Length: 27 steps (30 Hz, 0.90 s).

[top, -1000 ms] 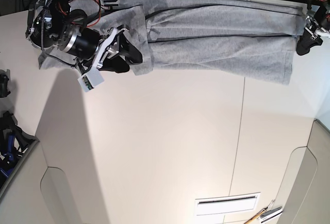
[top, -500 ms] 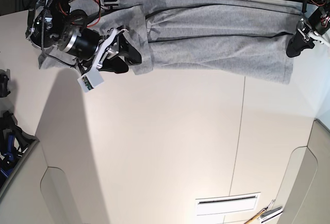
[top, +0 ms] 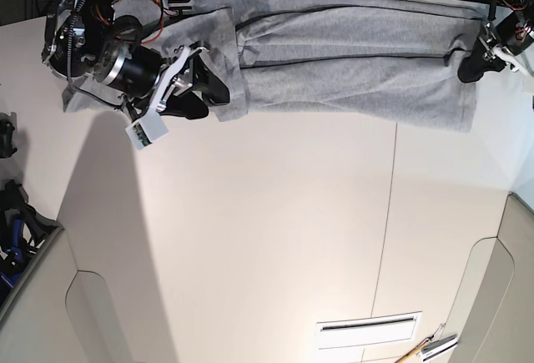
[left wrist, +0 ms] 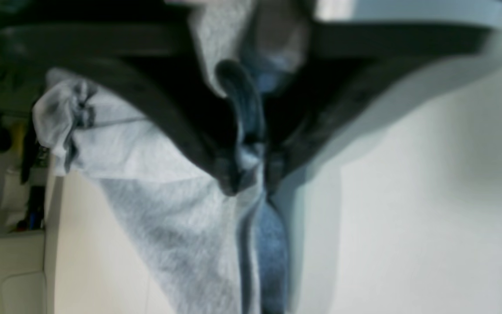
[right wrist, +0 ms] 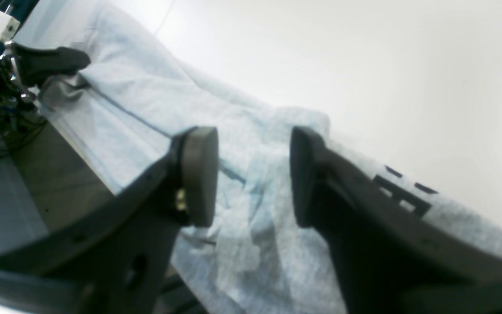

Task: Fold the T-shirt properly
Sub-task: 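Grasp the opposite shirt end with the left gripper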

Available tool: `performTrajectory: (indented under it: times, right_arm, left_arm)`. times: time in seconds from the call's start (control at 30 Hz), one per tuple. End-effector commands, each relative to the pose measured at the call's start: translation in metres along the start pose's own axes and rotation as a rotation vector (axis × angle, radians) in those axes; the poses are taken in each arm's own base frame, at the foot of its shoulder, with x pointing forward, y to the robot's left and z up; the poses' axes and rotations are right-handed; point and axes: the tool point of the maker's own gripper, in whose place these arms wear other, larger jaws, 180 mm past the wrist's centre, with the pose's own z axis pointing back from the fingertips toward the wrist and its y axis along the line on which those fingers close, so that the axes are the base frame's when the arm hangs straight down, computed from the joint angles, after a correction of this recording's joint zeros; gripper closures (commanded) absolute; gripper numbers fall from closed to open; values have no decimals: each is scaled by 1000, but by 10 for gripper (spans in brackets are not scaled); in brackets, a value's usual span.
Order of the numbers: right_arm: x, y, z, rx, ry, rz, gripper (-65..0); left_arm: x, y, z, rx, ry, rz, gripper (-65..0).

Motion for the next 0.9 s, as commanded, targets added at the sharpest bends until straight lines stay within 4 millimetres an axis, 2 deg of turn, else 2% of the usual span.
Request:
performTrajectory:
  times: [0.0,0.17,0.3,0.37,0.43,0.7,0.87]
  right_arm:
    - [15,3,3,9,-55,21,-269]
    - [16,-2,3,-18,-53,34,-269]
    - [22,-18,7,-85,-61,46,-269]
    - [26,-28,12,-123,-72,39,-269]
    - [28,-40,20,-165,-87,28,-269]
    - [26,-97,70,-368,-154,-66,-269]
    - [20,-127,107,-495,-180,-115,-269]
  left_arm:
    - [-19,8,3,33,77,35,0]
    - [-2,-11,3,-45,12,40,0]
    - [10,-46,7,-178,1,22,0]
    - [7,-57,8,-196,43,-23,0]
    - [14,-70,10,-210,34,-74,0]
    - [33,-110,17,-251,-5,-239,0]
    - [29,-139,15,-303,-31,-295,0]
